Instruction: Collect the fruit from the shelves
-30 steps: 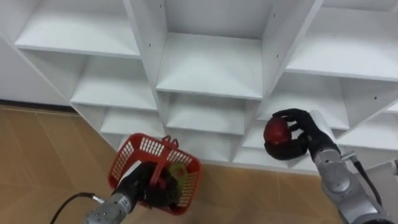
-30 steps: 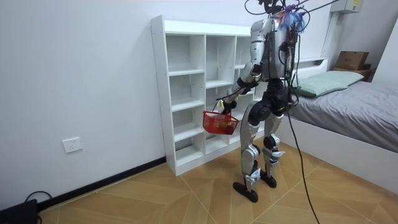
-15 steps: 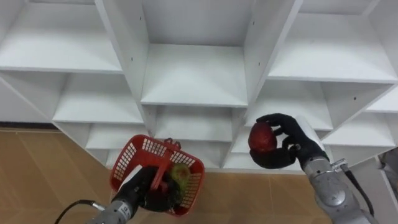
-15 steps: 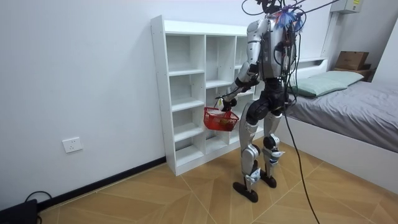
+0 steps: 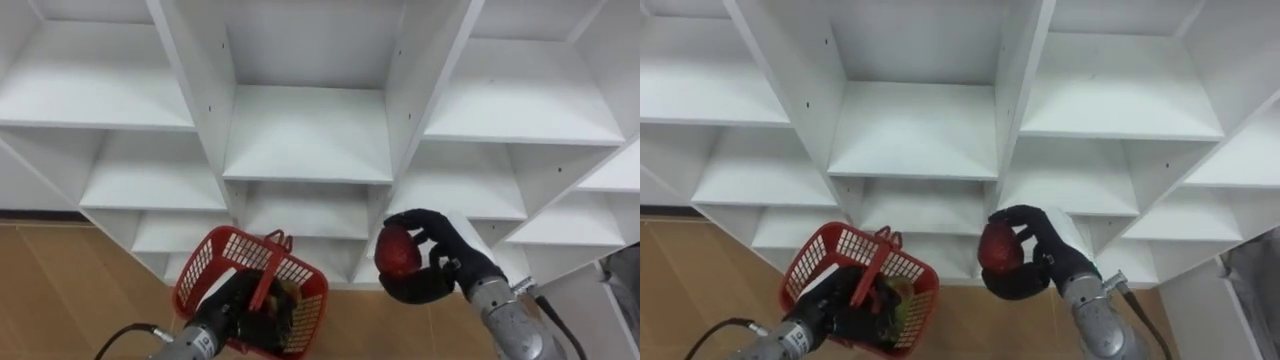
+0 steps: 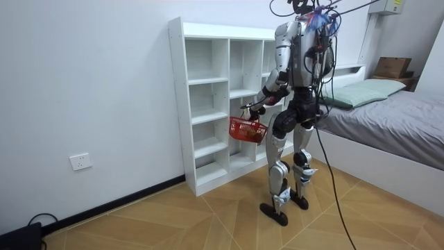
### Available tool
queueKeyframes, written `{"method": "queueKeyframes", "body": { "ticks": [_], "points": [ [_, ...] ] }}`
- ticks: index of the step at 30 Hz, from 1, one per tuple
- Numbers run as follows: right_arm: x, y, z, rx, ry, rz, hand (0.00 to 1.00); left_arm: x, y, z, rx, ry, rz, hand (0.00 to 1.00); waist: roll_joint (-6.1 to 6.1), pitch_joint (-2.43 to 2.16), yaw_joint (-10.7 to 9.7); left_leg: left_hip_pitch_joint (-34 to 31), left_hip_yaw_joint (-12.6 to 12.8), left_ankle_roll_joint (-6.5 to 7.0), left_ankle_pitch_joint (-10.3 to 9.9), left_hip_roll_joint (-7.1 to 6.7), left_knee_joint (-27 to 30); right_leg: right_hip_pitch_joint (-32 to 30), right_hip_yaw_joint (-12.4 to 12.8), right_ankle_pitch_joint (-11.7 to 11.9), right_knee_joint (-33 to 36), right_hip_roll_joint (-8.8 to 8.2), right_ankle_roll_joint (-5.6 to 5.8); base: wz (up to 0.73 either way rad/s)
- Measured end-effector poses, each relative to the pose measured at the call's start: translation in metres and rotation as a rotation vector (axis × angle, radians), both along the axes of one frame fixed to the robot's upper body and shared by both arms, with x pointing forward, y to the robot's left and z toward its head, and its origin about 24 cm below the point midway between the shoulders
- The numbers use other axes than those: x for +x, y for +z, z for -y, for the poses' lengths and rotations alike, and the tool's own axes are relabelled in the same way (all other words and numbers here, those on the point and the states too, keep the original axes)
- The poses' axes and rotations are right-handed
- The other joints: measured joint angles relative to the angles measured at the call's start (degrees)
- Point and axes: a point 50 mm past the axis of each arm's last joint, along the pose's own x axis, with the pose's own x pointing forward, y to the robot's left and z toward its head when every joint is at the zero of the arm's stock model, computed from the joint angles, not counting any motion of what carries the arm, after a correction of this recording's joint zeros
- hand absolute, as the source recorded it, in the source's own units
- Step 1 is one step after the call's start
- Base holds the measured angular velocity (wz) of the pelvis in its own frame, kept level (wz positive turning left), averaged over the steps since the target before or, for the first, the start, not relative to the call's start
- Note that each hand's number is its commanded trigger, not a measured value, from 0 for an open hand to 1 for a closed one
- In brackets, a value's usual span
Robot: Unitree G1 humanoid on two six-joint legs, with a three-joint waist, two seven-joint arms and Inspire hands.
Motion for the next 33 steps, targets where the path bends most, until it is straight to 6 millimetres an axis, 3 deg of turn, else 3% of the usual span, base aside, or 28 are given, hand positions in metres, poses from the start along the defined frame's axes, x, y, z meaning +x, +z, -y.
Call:
{"method": "queueKeyframes", "body": {
  "ticks": [33],
  "points": [
    [0.006, 0.015, -0.041, 0.084, 0.187, 0.010, 1.00, 0.002, 0.002, 0.009, -0.047, -0.046, 0.000, 1.00, 1.23, 0.26, 0.1, -0.3, 0.0, 0.00, -0.1, 0.01, 0.1, -0.3, 0.0, 0.0, 0.0, 0.04, -0.01, 0.00]
  ]
}}
